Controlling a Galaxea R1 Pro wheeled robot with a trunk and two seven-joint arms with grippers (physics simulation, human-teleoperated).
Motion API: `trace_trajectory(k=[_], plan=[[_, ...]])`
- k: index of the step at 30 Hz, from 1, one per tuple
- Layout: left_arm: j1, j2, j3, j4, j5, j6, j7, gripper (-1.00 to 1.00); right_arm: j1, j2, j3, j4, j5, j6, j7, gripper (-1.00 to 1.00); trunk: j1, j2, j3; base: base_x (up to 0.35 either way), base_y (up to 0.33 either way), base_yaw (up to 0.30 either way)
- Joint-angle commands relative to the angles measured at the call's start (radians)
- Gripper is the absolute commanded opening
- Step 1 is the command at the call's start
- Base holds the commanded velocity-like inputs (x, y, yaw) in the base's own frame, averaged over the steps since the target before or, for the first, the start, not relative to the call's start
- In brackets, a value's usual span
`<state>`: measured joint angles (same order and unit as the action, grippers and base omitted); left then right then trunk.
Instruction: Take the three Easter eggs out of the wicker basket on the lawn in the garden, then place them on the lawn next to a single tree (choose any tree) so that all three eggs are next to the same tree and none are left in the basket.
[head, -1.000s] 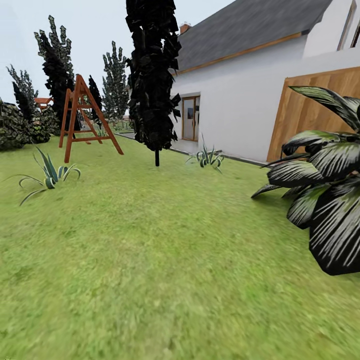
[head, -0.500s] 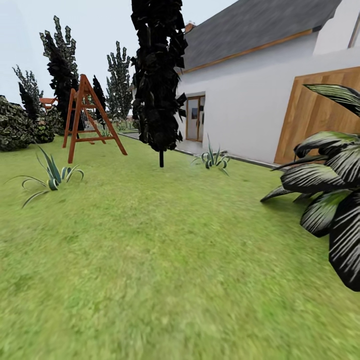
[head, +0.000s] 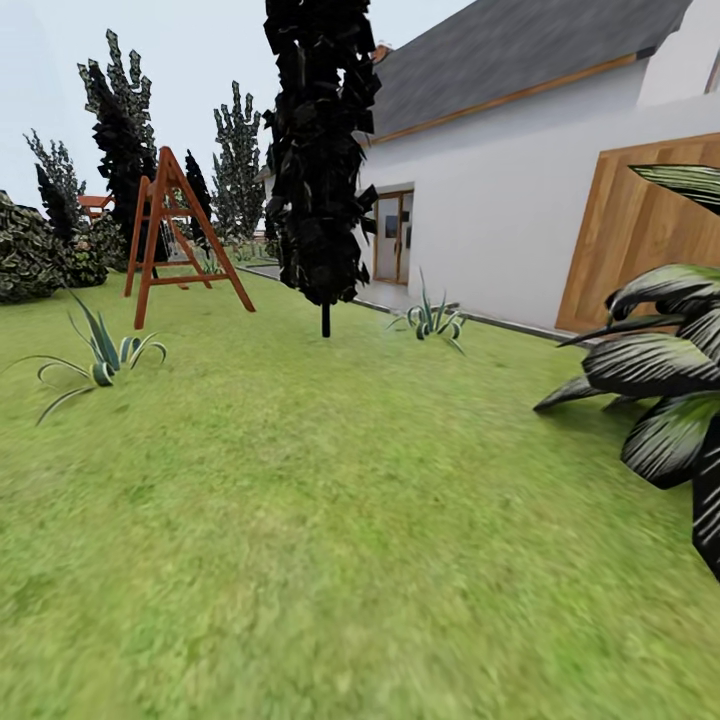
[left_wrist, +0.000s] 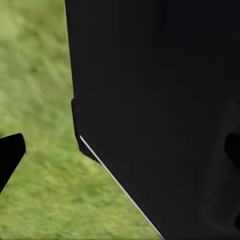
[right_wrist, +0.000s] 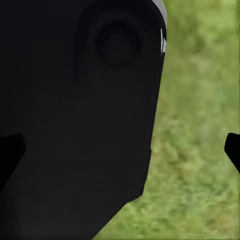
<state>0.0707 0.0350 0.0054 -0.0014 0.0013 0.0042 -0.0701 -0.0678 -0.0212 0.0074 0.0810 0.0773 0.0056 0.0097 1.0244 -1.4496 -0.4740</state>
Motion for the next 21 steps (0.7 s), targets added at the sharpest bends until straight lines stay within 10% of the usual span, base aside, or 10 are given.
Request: trace_trajectory(k=[1,21], plan=[[0.0,0.0,0.001,0.0,0.0,0.0,-0.004,1.0,-0.001,0.0,0.0,0.002,0.008,0.001,0.001,1.0,0.001,0.0,-0.001,0.315,0.147,0.0],[0.0,0.0,0.001,0.0,0.0,0.0,-0.004,1.0,-0.001,0.0,0.0,0.002,0.008,-0.001,0.001,1.0,0.001,0.0,-0.001,0.315,0.144,0.0]])
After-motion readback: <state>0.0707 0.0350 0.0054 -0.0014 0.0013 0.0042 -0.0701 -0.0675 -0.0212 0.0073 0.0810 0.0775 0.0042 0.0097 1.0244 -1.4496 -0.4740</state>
